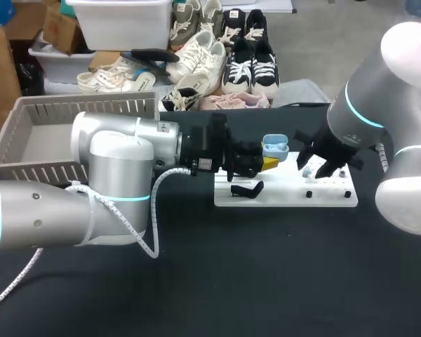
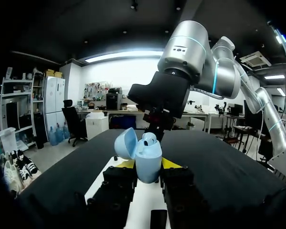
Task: Pick up each earbud case from the left stands, insert the matching earbuds, close the lid, and place the case in the box.
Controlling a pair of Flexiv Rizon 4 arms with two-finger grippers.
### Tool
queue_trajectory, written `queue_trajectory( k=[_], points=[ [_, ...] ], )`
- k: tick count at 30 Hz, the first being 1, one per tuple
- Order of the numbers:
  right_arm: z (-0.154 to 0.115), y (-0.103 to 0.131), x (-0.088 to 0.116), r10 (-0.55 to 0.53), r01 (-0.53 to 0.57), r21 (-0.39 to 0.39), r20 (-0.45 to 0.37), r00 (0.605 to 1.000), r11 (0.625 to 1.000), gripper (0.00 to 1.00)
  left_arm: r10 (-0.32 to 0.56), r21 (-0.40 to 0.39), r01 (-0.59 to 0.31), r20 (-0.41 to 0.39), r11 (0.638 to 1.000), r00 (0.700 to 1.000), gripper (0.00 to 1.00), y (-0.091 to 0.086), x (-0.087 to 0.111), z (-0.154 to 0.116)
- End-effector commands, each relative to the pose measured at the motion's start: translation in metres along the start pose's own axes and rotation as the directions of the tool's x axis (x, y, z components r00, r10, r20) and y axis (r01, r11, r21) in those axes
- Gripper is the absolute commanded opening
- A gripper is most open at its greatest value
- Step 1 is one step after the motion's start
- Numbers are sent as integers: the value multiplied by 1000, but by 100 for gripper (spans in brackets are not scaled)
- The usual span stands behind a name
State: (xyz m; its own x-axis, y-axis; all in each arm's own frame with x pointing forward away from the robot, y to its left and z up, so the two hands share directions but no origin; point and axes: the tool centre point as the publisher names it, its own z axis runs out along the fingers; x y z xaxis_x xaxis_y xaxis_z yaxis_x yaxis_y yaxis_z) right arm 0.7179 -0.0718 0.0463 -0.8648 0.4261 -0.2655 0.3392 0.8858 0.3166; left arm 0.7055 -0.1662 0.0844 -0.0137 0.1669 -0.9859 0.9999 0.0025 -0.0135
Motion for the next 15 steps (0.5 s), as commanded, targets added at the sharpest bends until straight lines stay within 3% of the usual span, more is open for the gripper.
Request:
queue_trajectory(
  k=[1,15],
  points=[
    [0,-2,3,3,-3,-1,70,998,1000,38,6,-10,-6,26,1000,1000,0,-2,2,-1],
    [2,-3,4,14,-14,0,71,997,1000,38,40,-48,-40,12,998,999,0,4,1,-32]
  ],
)
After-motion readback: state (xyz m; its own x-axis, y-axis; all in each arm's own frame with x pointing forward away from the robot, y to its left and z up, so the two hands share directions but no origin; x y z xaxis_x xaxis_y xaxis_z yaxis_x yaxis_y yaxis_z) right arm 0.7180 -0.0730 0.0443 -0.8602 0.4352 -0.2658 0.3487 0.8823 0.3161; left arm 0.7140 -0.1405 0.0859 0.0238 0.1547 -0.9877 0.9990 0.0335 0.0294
